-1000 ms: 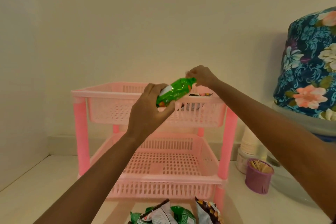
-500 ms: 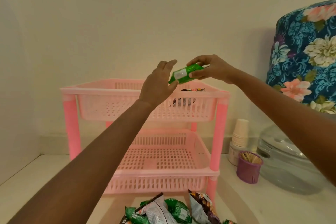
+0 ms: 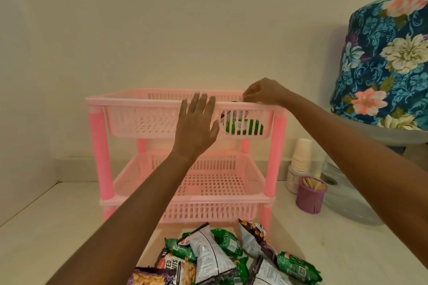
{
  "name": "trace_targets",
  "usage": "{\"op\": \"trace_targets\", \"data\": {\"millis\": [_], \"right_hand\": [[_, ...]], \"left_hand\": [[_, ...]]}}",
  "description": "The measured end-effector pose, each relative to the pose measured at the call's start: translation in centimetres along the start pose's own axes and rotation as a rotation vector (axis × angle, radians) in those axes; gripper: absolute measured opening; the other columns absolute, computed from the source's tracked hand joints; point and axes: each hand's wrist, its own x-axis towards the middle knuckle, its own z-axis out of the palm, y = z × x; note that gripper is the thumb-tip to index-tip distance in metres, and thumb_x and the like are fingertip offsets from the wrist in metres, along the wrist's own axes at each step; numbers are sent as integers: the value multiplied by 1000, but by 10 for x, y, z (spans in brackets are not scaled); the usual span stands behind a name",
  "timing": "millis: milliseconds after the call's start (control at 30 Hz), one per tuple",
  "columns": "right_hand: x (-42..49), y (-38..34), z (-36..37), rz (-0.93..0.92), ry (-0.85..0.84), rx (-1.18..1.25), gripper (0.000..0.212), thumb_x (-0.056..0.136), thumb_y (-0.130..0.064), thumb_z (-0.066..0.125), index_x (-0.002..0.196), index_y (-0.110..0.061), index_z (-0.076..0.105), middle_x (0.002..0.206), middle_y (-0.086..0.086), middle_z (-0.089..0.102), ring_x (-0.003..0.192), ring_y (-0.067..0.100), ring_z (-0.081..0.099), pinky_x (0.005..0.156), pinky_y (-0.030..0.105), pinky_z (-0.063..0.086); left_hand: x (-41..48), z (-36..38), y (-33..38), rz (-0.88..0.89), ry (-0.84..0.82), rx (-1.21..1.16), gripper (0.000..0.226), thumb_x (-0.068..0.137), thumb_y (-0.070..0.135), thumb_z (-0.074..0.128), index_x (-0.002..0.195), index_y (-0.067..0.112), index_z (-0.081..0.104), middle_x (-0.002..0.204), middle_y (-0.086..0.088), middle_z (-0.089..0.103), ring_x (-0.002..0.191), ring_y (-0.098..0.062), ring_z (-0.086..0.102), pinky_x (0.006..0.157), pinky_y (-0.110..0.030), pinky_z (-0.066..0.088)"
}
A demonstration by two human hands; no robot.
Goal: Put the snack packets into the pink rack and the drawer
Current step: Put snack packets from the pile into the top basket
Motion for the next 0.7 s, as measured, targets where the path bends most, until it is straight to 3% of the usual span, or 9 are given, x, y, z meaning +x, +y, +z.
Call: {"op": "trace_targets", "data": {"millis": [167, 267, 400, 533, 633, 700], "right_hand": [[-57, 5, 6, -157, 562, 95, 19, 89, -12, 56, 102, -5, 67, 113, 15, 65, 108, 25, 57, 93, 26, 37], [-103, 9, 25, -219, 639, 104, 15, 86, -5, 57, 96, -1, 67, 101, 18, 66, 95, 26, 59, 81, 19, 35], [-161, 23, 79, -126, 430, 171, 16, 90, -11, 55, 101, -6, 65, 108, 14, 64, 96, 14, 52, 85, 17, 31], [-210, 41, 139, 57, 113, 189, 23, 93, -25, 53, 112, -15, 61, 121, 6, 59, 109, 13, 51, 96, 27, 36], [-247, 46, 172, 69, -73, 180, 26, 91, -35, 54, 111, -21, 62, 110, 0, 58, 103, 14, 53, 87, 26, 40], [-268, 47, 191, 62, -222, 89, 39, 88, -49, 52, 120, -27, 55, 121, -1, 51, 117, 16, 45, 96, 29, 38]], "left_hand": [[-48, 13, 6, 41, 5, -71, 61, 95, 25, 40, 147, 15, 11, 158, -10, 4, 146, -24, 0, 116, -37, -6], [-82, 28, 13, 45, -112, -111, 61, 95, 27, 38, 147, 17, 7, 158, -9, 1, 146, -23, -2, 116, -35, -7], [-124, 51, 20, -21, -337, -130, 57, 96, 30, 37, 147, 20, 12, 157, -9, 12, 145, -22, 9, 119, -38, 5], [-160, 72, 22, -40, -609, -58, 60, 94, 39, 40, 146, 22, 14, 150, -6, 29, 140, -20, 24, 116, -43, 17], [-185, 83, 26, -92, -752, -45, 71, 88, 52, 46, 146, 26, 13, 153, -8, 23, 143, -25, 15, 114, -51, 15], [-198, 89, 29, -163, -868, -69, 85, 83, 59, 51, 147, 26, 6, 157, -13, 8, 145, -32, 1, 113, -58, 10]]}}
